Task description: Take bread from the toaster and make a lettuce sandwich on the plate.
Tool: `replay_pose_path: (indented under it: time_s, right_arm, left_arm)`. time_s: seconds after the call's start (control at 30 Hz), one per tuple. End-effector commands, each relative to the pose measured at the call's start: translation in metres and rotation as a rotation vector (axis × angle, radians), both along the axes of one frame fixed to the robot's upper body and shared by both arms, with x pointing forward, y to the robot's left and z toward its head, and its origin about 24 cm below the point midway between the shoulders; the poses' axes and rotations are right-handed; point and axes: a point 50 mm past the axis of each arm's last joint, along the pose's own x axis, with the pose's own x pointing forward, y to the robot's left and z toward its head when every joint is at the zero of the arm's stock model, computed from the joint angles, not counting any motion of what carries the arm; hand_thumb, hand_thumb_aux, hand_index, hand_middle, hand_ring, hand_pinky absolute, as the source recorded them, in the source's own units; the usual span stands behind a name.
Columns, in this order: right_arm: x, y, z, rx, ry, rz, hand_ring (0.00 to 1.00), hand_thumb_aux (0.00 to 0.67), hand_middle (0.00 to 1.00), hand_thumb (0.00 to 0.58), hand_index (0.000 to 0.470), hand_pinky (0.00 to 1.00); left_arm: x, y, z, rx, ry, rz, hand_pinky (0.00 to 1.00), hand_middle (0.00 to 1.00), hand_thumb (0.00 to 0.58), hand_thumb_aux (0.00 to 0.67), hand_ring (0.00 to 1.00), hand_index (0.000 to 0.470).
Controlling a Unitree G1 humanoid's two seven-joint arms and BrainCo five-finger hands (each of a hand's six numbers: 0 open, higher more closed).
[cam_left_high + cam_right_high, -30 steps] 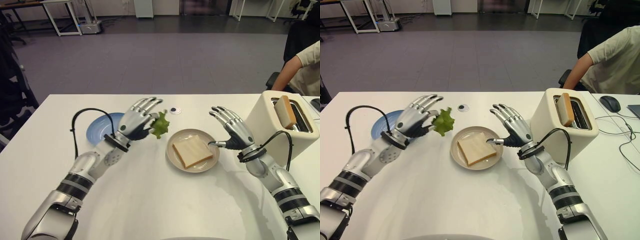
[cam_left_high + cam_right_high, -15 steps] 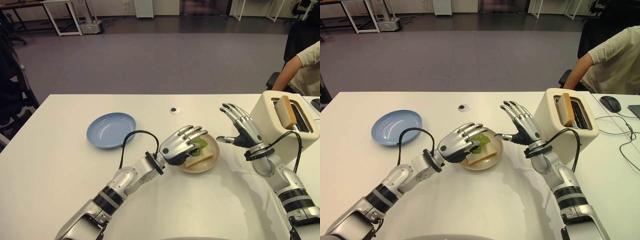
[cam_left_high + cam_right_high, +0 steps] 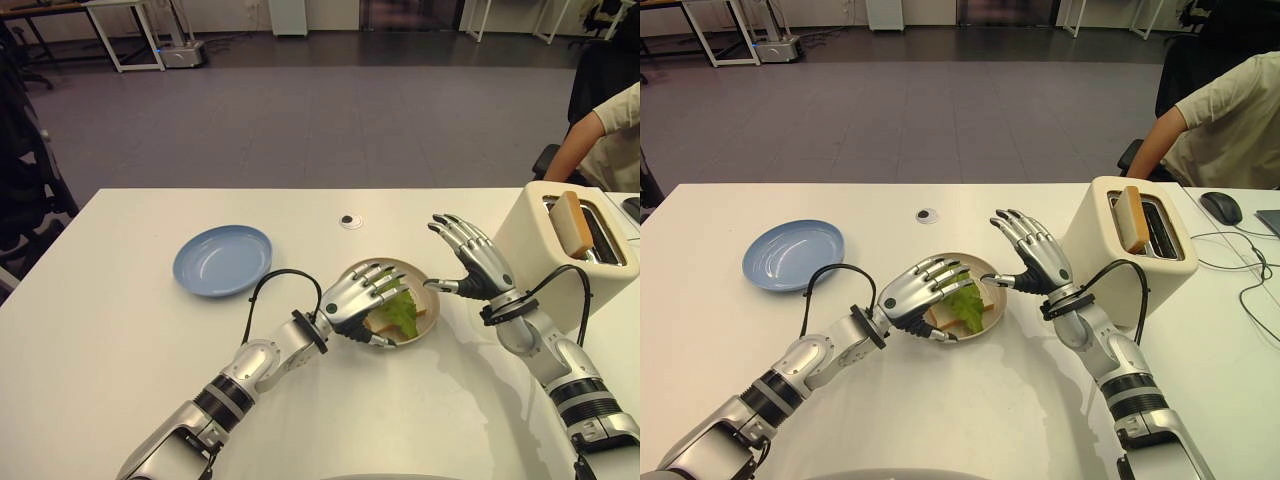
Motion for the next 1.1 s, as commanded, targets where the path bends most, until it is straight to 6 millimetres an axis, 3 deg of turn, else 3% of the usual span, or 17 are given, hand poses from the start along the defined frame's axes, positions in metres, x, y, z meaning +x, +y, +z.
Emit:
replay_pose_path:
  time_s: [0.03,0.1,0.17,0.27,0.33,0.47,0.53,0.63,0.73,0.87,0.9,0.93,0.97,1.03,1.1]
  right_arm:
    - [0.001,0.003,0.000,-0.017,0.005,0.015,0.00,0.000,0.00,0.000,0.000,0.00]
    - [0.001,0.002,0.001,-0.019,0.004,0.018,0.00,0.000,0.00,0.000,0.000,0.00]
    - [0.000,0.003,0.003,-0.020,-0.002,0.026,0.00,0.000,0.00,0.000,0.000,0.00]
    - [-0.005,0.005,0.015,-0.037,-0.064,0.046,0.00,0.000,0.00,0.000,0.000,0.00]
    - [-0.008,-0.004,0.037,-0.081,-0.144,-0.027,0.00,0.000,0.00,0.000,0.000,0.00]
    - [-0.028,-0.059,0.113,-0.127,-0.350,-0.322,0.00,0.000,0.00,0.000,0.000,0.00]
    - [-0.032,-0.075,0.125,-0.196,-0.346,-0.422,0.00,0.000,0.00,0.000,0.000,0.00]
    - [-0.031,-0.099,0.117,-0.255,-0.234,-0.548,0.00,0.000,0.00,0.000,0.000,0.00]
    - [-0.031,-0.122,0.096,-0.297,-0.086,-0.654,0.00,0.000,0.00,0.000,0.000,0.00]
    - [-0.030,-0.126,0.064,-0.274,0.078,-0.649,0.00,0.000,0.00,0.000,0.000,0.00]
    - [-0.030,-0.126,0.057,-0.265,0.109,-0.646,0.00,0.013,0.00,0.023,0.009,0.00]
    - [-0.031,-0.125,0.053,-0.263,0.124,-0.646,0.00,0.147,0.00,0.227,0.103,0.00]
    - [-0.031,-0.124,0.051,-0.261,0.130,-0.646,0.00,0.336,0.00,0.436,0.236,0.00]
    - [-0.031,-0.123,0.049,-0.255,0.137,-0.642,0.00,0.373,0.00,0.466,0.262,0.00]
    - [-0.030,-0.119,0.046,-0.244,0.151,-0.630,0.00,0.515,0.00,0.549,0.361,0.00]
  left_arm:
    - [0.002,0.007,0.001,0.013,-0.007,0.022,0.00,0.00,0.075,0.045,0.00,0.031]
    - [0.000,0.010,0.004,0.002,-0.011,0.027,0.00,0.00,0.087,0.053,0.00,0.037]
    - [-0.006,0.017,0.014,-0.082,0.005,0.034,0.00,0.00,0.005,0.003,0.00,0.002]
    - [-0.020,0.034,0.023,-0.356,0.150,0.032,0.00,0.00,0.000,0.000,0.00,0.000]
    - [-0.027,0.046,0.022,-0.558,0.284,0.030,0.00,0.00,0.000,0.000,0.00,0.000]
    - [-0.030,0.075,0.005,-0.871,0.484,0.079,0.00,0.00,0.000,0.000,0.00,0.000]
    - [-0.029,0.080,0.000,-0.932,0.520,0.079,0.00,0.00,0.000,0.000,0.00,0.000]
    - [-0.028,0.078,-0.003,-0.940,0.534,0.056,0.00,0.00,0.000,0.000,0.00,0.000]
    - [-0.028,0.075,-0.004,-0.934,0.535,0.040,0.00,0.00,0.000,0.000,0.00,0.000]
    - [-0.028,0.075,-0.005,-0.922,0.531,0.039,0.00,0.00,0.000,0.000,0.00,0.000]
    - [-0.028,0.074,-0.006,-0.915,0.530,0.039,0.00,0.00,0.000,0.000,0.00,0.000]
    - [-0.028,0.074,-0.006,-0.909,0.528,0.038,0.00,0.00,0.000,0.000,0.00,0.000]
    - [-0.028,0.074,-0.006,-0.906,0.526,0.038,0.00,0.00,0.000,0.000,0.00,0.000]
    - [-0.028,0.075,-0.006,-0.898,0.522,0.042,0.00,0.00,0.000,0.000,0.00,0.000]
    - [-0.028,0.076,-0.007,-0.886,0.516,0.047,0.00,0.00,0.000,0.000,0.00,0.000]
